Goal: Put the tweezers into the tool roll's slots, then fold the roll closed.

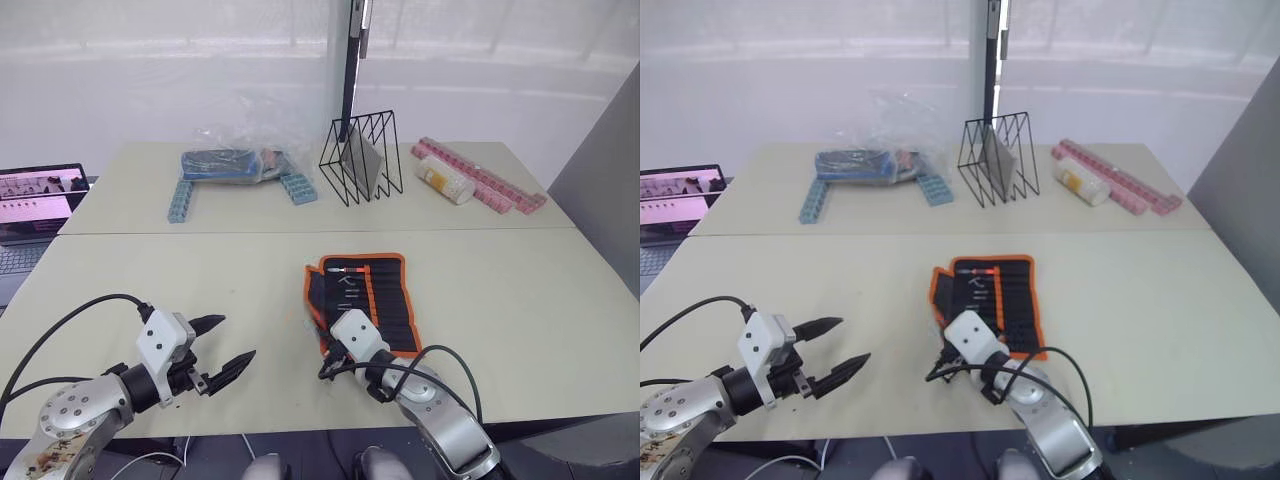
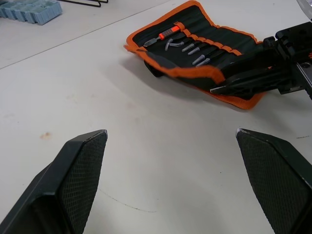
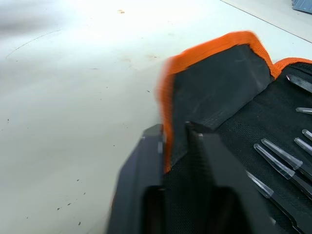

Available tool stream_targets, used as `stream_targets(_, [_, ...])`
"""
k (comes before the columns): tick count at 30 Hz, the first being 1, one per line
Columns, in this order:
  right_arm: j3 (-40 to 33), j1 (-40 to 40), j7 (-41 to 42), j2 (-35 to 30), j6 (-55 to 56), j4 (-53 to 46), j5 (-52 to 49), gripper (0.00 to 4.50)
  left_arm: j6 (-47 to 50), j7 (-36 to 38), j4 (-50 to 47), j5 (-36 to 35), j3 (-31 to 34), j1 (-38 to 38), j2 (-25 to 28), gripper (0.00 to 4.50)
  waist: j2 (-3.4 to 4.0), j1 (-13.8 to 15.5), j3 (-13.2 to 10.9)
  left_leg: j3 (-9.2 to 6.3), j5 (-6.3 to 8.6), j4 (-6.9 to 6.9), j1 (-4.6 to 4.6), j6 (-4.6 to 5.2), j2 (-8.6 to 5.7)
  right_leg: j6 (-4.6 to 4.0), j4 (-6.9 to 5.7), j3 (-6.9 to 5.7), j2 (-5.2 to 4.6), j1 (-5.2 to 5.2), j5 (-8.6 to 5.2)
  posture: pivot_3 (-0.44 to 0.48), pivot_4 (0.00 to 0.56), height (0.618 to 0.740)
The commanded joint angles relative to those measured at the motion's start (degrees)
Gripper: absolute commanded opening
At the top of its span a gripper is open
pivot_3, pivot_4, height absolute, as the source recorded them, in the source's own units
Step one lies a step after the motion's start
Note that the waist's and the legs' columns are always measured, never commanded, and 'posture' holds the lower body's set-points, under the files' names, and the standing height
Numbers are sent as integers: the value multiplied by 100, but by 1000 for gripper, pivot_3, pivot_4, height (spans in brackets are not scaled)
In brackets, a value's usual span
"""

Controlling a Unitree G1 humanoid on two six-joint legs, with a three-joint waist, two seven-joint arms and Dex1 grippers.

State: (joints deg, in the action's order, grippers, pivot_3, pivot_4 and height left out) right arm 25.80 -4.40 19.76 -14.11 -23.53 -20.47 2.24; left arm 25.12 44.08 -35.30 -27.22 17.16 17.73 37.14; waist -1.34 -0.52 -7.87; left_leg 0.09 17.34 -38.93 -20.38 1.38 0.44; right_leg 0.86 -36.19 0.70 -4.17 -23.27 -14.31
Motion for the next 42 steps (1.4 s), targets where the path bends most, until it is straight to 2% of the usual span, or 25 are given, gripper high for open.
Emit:
stream_targets(1, [-117, -40, 32, 42, 203, -185, 3, 23, 25, -85, -245, -100, 56, -75, 57, 4500, 0, -2, 0, 0, 0, 0, 0, 0, 0, 0, 0, 0, 0, 0, 0, 0, 150, 724])
stream_targets(5, [-121, -123, 359, 32, 368, -52, -224, 23, 3, -80, -166, -68, 83, -79, 90, 4500, 0, -15, 0, 0, 0, 0, 0, 0, 0, 0, 0, 0, 0, 0, 0, 0, 150, 724])
stream_targets(11, [-282, -82, 1458, -447, 1010, 95, -774, 23, -136, 297, 167, -91, 21, -302, 343, 4500, 1, -15, -2, -1, 0, 1, 1, 0, 0, 0, 1, -3, 3, 1, 0, 0, 150, 724])
stream_targets(16, [-515, 191, 2391, -1067, 1558, 135, -1213, 23, -544, 1090, 937, -3, -327, -1039, 725, 4500, 4, 12, -5, -2, 0, 0, 2, 0, -7, 1, 3, -8, 4, 4, -1, 0, 150, 724])
stream_targets(21, [-632, 370, 2704, -1320, 1856, 182, -1308, 23, -1212, 1929, 2125, 331, -1063, -2051, 850, 4500, 3, 0, -6, 1, 0, 1, 3, 0, -8, 1, 1, -6, 8, 5, 0, 0, 150, 724])
stream_targets(24, [-660, 423, 2696, -1357, 1913, 193, -1229, 23, -1778, 2515, 3114, 666, -1679, -3012, 684, 4500, 3, 46, -7, 0, -1, -1, 1, 0, -9, 1, -1, -7, 15, 4, 0, 0, 150, 724])
stream_targets(28, [-657, 459, 2613, -1337, 1931, 175, -1140, 23, -2779, 3248, 4969, 1262, -2401, -4468, 284, 4500, -1, 96, -8, 1, -2, -8, 0, 0, -25, 5, -5, -3, 19, 6, 2, 0, 150, 724])
stream_targets(33, [-681, 577, 2479, -1329, 1864, 84, -1048, 23, -4022, 3912, 6932, 1732, -2823, -5852, -259, 4500, -5, 97, -10, -1, -2, -15, -12, 2, -47, 12, -1, -2, 22, -1, 2, 0, 150, 724])
stream_targets(36, [-691, 634, 2401, -1313, 1824, 31, -1013, 23, -4536, 4239, 7672, 1881, -2952, -6299, -554, 4500, -5, 83, -10, -5, 0, -26, -30, 5, -50, 18, -2, -4, 21, -10, -1, 0, 150, 724])
stream_targets(41, [-675, 678, 2309, -1306, 1768, -39, -985, 23, -5048, 4599, 8256, 1993, -3033, -6593, -916, 4500, -6, 69, -10, -9, 4, -43, -59, 14, -51, 26, -3, -5, 20, -30, -1, 0, 150, 724])
stream_targets(42, [-674, 682, 2288, -1300, 1765, -45, -975, 4, -5075, 4675, 8307, 1984, -3021, -6618, -948, 4231, -6, 69, -10, -10, 5, -56, -78, 16, -50, 27, -8, -5, 21, -47, -1, 0, 150, 724])
